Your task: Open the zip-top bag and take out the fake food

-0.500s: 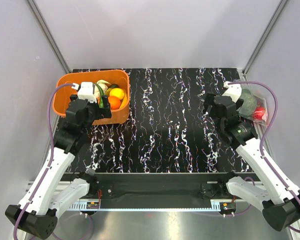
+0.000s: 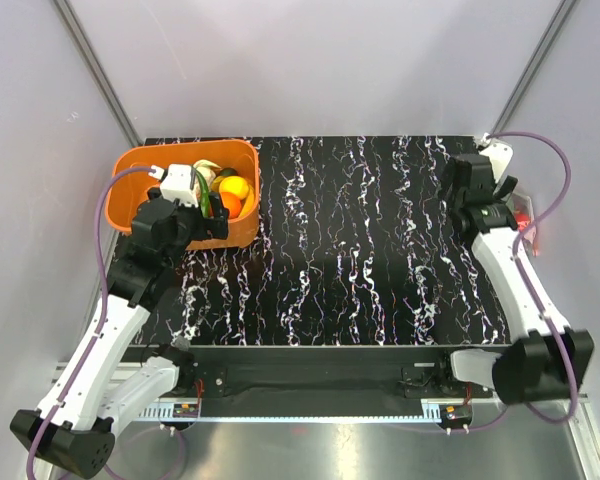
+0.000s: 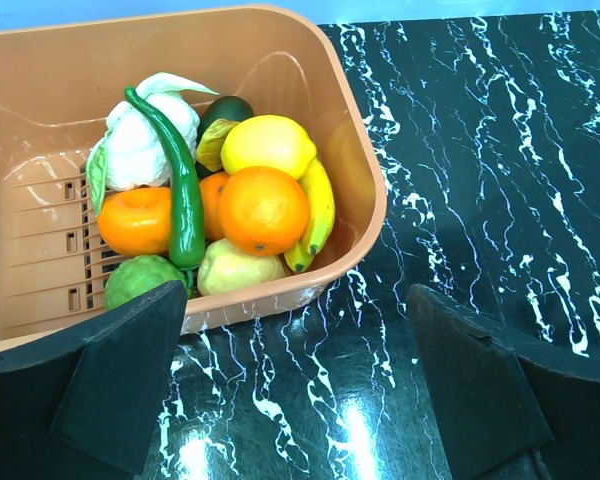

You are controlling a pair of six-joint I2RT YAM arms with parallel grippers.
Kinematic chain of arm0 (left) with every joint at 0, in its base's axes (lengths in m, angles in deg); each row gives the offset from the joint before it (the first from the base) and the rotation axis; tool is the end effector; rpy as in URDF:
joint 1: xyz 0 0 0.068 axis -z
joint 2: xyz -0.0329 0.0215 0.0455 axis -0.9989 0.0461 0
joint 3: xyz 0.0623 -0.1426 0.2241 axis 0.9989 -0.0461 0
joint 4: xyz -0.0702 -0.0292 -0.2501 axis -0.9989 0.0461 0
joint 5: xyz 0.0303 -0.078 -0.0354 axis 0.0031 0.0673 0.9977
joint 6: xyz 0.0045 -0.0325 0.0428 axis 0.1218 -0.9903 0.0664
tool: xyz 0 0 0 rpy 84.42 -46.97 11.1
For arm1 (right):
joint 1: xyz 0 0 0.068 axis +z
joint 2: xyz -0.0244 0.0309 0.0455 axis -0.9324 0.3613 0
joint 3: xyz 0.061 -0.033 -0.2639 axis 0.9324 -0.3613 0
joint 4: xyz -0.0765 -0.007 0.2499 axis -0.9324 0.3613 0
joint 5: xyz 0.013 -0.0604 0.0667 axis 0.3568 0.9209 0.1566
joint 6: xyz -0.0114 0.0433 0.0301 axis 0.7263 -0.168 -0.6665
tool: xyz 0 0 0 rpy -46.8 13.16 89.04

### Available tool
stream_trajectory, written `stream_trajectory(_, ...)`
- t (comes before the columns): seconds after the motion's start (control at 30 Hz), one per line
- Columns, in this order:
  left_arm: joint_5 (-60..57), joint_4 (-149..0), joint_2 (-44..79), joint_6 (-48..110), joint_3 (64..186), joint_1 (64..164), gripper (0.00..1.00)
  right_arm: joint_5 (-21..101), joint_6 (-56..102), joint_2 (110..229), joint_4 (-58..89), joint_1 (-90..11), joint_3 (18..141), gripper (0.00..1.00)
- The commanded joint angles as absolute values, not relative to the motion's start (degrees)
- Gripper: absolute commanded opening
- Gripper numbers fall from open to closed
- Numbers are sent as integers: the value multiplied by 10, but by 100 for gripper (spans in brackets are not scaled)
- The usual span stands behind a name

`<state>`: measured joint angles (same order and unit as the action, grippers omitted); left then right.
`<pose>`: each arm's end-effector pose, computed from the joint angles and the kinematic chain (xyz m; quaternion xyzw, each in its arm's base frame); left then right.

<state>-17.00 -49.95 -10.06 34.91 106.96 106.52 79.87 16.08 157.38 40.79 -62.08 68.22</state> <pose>0.1766 -0.0566 0.3627 0.0445 0.8013 -0.0860 0.5904 0.2656 0.0122 0.3448 0.1886 0.8256 -0.1537 0.5090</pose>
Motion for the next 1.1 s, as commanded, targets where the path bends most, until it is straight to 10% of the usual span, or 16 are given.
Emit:
stream_trajectory(0.0,-152,-532,-119,357,1075,1067,99,808,188,1638,371,-655,745,100)
stream_trajectory(0.5,-127,-525,-122,352,1081,1068,99,864,172,1773,433,-725,785,98)
stream_trajectory(0.97,-131,-527,-122,351,1078,1068,99,842,166,1865,397,-742,751,69)
stream_trajectory(1.07,-131,-527,-120,351,1079,1068,99,846,174,1878,389,-742,750,45)
